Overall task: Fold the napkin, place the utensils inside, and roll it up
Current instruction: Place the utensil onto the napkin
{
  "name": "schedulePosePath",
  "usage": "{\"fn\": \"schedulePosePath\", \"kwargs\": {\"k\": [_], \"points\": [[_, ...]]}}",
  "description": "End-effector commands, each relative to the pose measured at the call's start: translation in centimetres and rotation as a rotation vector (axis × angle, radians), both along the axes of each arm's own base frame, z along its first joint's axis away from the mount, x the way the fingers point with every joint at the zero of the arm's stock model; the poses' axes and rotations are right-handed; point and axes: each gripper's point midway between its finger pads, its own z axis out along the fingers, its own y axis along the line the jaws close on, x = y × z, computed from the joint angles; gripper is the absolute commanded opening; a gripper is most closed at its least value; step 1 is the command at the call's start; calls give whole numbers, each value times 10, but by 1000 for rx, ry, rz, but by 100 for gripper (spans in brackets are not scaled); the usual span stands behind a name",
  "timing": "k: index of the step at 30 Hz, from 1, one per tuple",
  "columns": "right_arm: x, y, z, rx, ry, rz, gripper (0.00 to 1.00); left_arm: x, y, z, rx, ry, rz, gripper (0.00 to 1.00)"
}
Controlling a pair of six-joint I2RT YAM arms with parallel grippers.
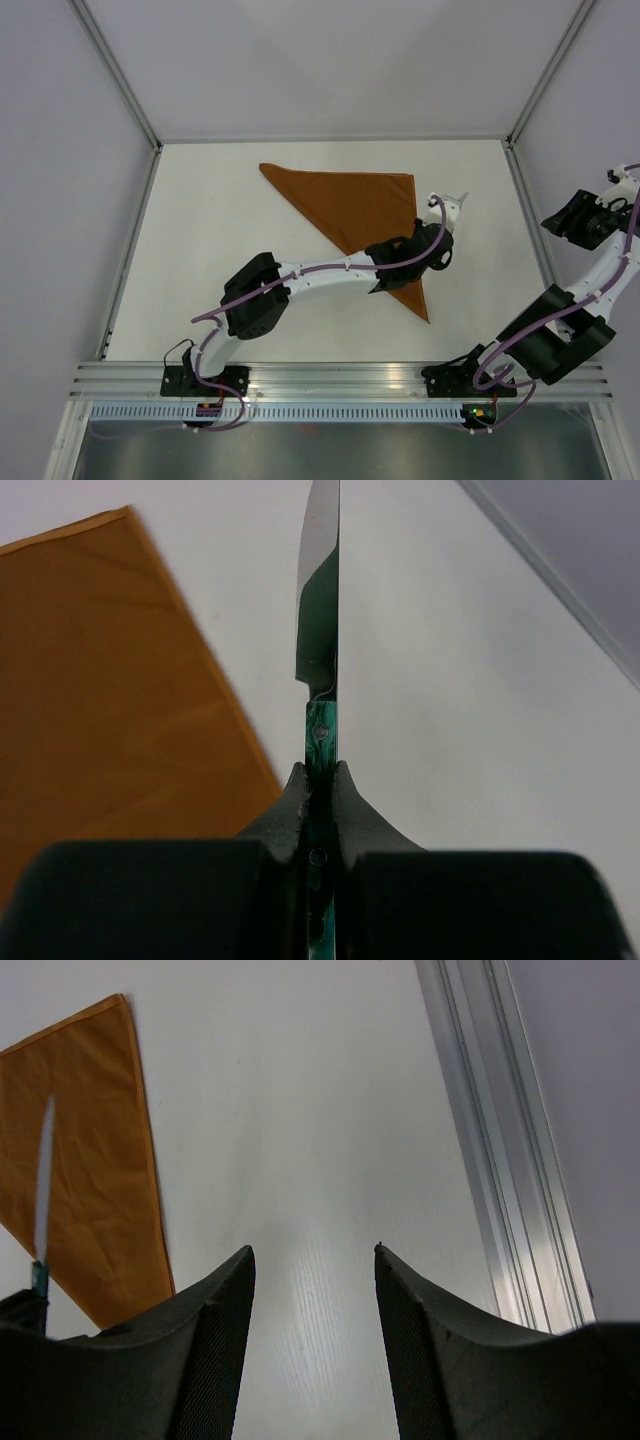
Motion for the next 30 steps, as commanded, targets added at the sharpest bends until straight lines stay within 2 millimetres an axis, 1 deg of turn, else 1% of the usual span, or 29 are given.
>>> {"fn": "schedulePosePath", "kwargs": {"k": [1,2,3,4,5,6,7,8,9,10,11,12,13,14,15,16,17,18,19,20,21,24,25,27,30], "points": [[14,4,15,-54,-39,74,57,30,60,26,-97,29,325,2],[17,6,14,-63,-34,84,58,34,66,30,-123,33,361,2],[23,14,12,-78,-26,110,58,35,76,23,-134,68,409,2],[27,19,10,-82,-20,124,58,37,88,28,-150,83,447,2],[31,23,10,-89,-18,141,58,46,105,19,-145,97,506,2],[34,29,9,-91,-16,154,58,47,118,11,-167,143,564,2],[40,37,9,-99,-14,176,58,49,127,7,-180,167,597,2],[44,41,8,-103,-13,186,58,56,143,2,-189,188,646,2],[47,45,7,-108,-11,194,58,56,153,-5,-211,224,698,2],[53,54,8,-109,-15,217,58,60,162,-10,-217,237,734,2],[56,57,6,-114,-9,222,58,62,169,-15,-212,238,769,2],[60,65,6,-116,-10,243,58,64,172,-17,-241,257,803,2],[63,69,5,-115,-10,249,57,61,183,-27,-202,271,845,2],[65,71,3,-123,-3,252,57,67,189,-30,-209,275,893,2],[69,79,3,-125,-5,272,57,69,193,-33,-259,304,949,2],[71,81,2,-126,-4,273,57,68,209,-44,-209,323,1002,2],[73,85,-1,-123,4,282,57,70,209,-43,-234,342,1029,2],[75,90,-2,-127,8,293,57,72,212,-52,-247,363,1072,2],[77,92,-3,-131,9,300,57,73,223,-58,-230,377,1112,2],[79,95,-6,-128,15,303,57,75,220,-59,-249,401,1119,2],[80,99,-7,-132,19,313,57,77,220,-66,-244,410,1131,2],[81,105,-12,-130,28,325,57,81,224,-74,-253,437,1168,2],[82,105,-13,-136,28,324,57,82,225,-81,-243,445,1181,2],[83,107,-17,-139,32,329,57,84,230,-87,-253,485,1222,2],[84,110,-22,-138,42,334,56,85,230,-97,-233,503,1247,2]]}}
